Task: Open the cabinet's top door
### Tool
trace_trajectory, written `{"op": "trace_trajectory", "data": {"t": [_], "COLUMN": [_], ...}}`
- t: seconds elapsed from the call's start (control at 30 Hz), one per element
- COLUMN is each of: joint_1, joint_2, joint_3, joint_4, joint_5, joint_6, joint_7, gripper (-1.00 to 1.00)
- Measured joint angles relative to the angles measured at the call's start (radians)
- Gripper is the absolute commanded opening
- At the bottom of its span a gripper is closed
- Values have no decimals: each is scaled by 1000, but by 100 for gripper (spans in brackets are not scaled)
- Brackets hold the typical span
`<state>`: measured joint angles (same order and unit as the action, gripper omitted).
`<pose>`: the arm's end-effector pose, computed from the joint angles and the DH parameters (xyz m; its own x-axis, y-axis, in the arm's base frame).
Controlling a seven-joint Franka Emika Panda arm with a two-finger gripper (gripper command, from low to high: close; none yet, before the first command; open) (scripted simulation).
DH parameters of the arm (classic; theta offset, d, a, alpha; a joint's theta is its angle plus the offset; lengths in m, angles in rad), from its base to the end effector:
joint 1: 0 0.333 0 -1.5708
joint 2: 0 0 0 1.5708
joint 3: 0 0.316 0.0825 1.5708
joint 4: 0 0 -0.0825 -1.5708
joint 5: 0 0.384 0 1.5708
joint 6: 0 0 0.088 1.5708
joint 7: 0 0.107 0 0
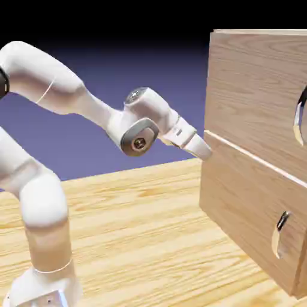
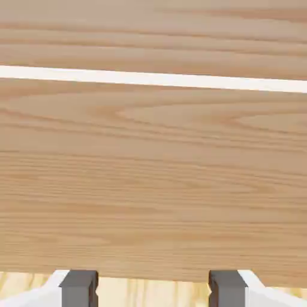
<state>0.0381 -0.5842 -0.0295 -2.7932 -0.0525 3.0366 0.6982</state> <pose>0.3903 0.0070 0.4719 0.5461 -0.6042 0.5803 -0.3999 -0.7967 -0.4532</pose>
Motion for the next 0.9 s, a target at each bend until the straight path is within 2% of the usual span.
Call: {"op": "trace_trajectory", "data": {"t": [0.9], "joint_1": [585], "joint_2": [-318], "joint_3": [-660], "joint_4": [377], "joint_5": [-1174], "joint_6": [-9], "joint_7": [-959], "gripper": [0]}}
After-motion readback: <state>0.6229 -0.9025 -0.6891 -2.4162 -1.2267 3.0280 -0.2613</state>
